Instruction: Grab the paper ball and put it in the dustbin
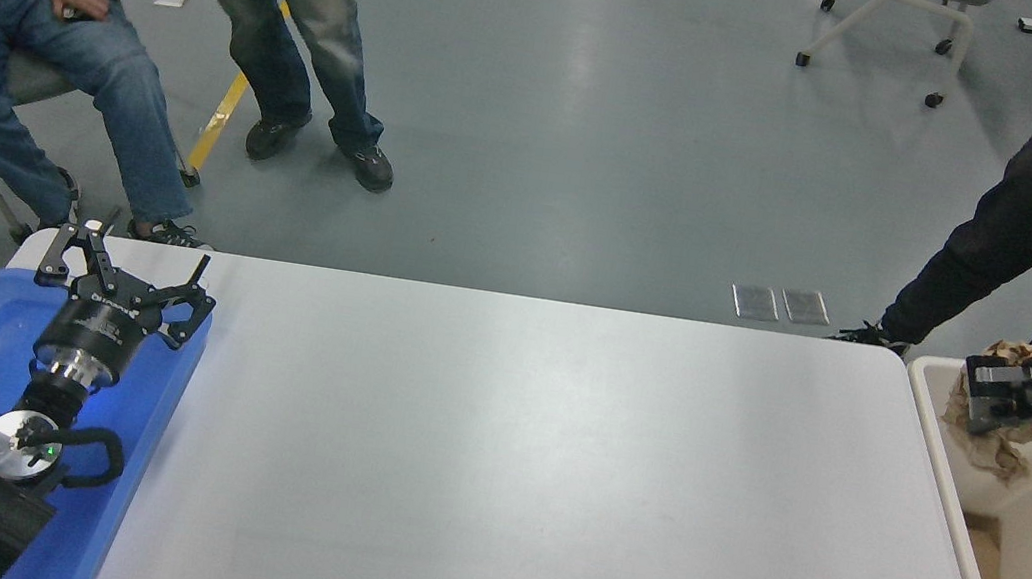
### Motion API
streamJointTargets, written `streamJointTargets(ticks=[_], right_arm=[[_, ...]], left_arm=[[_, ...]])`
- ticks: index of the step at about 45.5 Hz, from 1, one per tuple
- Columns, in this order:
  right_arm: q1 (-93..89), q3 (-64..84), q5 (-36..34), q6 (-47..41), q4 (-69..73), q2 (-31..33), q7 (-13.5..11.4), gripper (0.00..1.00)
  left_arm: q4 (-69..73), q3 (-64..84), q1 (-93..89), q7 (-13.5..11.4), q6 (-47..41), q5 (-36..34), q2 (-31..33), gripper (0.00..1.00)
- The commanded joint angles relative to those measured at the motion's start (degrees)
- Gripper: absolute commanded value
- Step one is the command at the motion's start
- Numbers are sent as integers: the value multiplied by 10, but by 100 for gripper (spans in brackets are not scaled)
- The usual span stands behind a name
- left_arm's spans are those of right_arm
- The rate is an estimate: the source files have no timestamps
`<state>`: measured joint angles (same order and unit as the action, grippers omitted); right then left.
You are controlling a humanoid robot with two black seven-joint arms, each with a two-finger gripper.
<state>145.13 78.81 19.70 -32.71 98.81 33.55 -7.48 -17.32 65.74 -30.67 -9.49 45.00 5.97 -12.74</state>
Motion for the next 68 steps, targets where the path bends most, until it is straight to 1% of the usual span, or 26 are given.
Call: streamJointTargets(ticks=[1, 6, 13, 18, 24, 28, 32, 37, 43, 50, 53, 58, 63, 68], right_arm=[[72, 25, -27, -39, 12, -23, 1, 0], [70, 31, -27, -39, 10, -17, 1, 0], [35, 40, -14, -25, -16, 26, 1, 0], [-22, 39, 37, 4, -72, 57, 1, 0], [-135, 22, 113, 57, -175, 104, 2, 0], [-231, -11, 150, 102, -250, 143, 3, 0], [-352, -71, 174, 143, -333, 170, 4, 0], [-520, -168, 183, 201, -439, 173, 10, 0], [-710, -287, 176, 246, -557, 161, 10, 0], [-894, -426, 173, 269, -690, 88, 9, 0], [-951, -467, 162, 273, -742, 57, 9, 0], [-1008, -499, 137, 281, -796, 1, 9, 0], [-1029, -502, 116, 290, -804, -28, 8, 0], [-1048, -519, 109, 309, -813, -52, 8, 0]], left_arm=[[0, 0, 0, 0, 0, 0, 0, 99], [0, 0, 0, 0, 0, 0, 0, 99], [0, 0, 1, -1, 0, 0, 0, 99], [0, 1, 1, -1, 0, 0, 0, 99], [1, 1, 1, -1, 0, 1, 0, 99], [0, 1, 1, -1, 0, 1, 0, 99], [0, 1, 0, -1, 0, 1, 0, 99], [0, 1, 0, -1, 0, 1, 0, 99], [0, 1, 0, -1, 0, 0, 0, 99], [0, 1, 0, -1, 0, 1, 1, 99], [1, 1, 0, -1, 0, 0, 1, 99], [0, 1, 0, -2, 0, 1, 1, 99], [1, 1, 0, -1, 0, 1, 1, 99], [1, 1, 0, -1, 0, 1, 1, 99]])
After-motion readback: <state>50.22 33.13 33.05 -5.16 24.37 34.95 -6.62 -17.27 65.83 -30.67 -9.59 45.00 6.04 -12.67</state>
